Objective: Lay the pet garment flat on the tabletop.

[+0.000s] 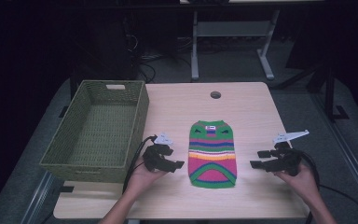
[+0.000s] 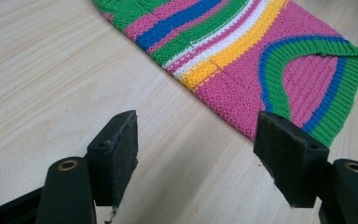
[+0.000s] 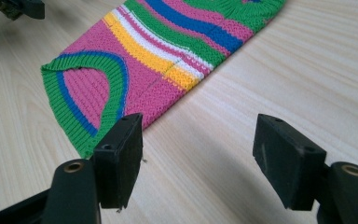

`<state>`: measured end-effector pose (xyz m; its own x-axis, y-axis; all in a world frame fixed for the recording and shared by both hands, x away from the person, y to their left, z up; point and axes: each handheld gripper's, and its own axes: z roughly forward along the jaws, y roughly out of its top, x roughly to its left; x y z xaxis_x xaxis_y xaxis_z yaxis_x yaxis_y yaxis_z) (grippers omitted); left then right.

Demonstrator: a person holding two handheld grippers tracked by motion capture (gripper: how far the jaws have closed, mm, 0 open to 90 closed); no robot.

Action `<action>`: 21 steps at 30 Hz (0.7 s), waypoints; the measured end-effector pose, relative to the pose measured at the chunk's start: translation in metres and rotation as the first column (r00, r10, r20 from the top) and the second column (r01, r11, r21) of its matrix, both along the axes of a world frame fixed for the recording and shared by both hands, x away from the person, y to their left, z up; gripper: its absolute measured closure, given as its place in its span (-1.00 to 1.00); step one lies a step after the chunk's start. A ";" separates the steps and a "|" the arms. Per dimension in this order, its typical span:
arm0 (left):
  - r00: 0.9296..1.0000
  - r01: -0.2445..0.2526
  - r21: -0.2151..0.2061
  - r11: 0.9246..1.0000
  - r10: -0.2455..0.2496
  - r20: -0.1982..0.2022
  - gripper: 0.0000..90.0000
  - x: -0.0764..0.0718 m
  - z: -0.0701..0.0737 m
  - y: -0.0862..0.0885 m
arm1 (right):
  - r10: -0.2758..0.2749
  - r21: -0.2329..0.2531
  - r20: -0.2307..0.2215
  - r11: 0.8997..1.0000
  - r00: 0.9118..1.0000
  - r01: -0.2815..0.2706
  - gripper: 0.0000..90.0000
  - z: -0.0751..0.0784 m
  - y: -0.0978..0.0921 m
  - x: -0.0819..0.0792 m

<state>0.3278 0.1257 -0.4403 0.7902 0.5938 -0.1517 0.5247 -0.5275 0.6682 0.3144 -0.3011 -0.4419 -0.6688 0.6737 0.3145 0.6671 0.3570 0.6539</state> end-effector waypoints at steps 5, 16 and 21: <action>1.000 -0.001 0.002 1.000 0.001 -0.001 -0.35 -0.003 0.000 0.002 | 0.004 -0.010 0.011 1.000 1.000 -0.004 -0.29 -0.001 -0.003 -0.004; 1.000 0.007 0.003 1.000 -0.007 0.003 -0.36 -0.011 0.000 0.005 | -0.010 -0.011 0.004 1.000 1.000 0.011 -0.30 -0.008 -0.011 -0.015; 1.000 0.009 -0.007 1.000 -0.009 0.003 -0.36 -0.016 -0.001 0.007 | -0.023 -0.005 0.010 1.000 1.000 0.023 -0.30 -0.011 -0.016 -0.023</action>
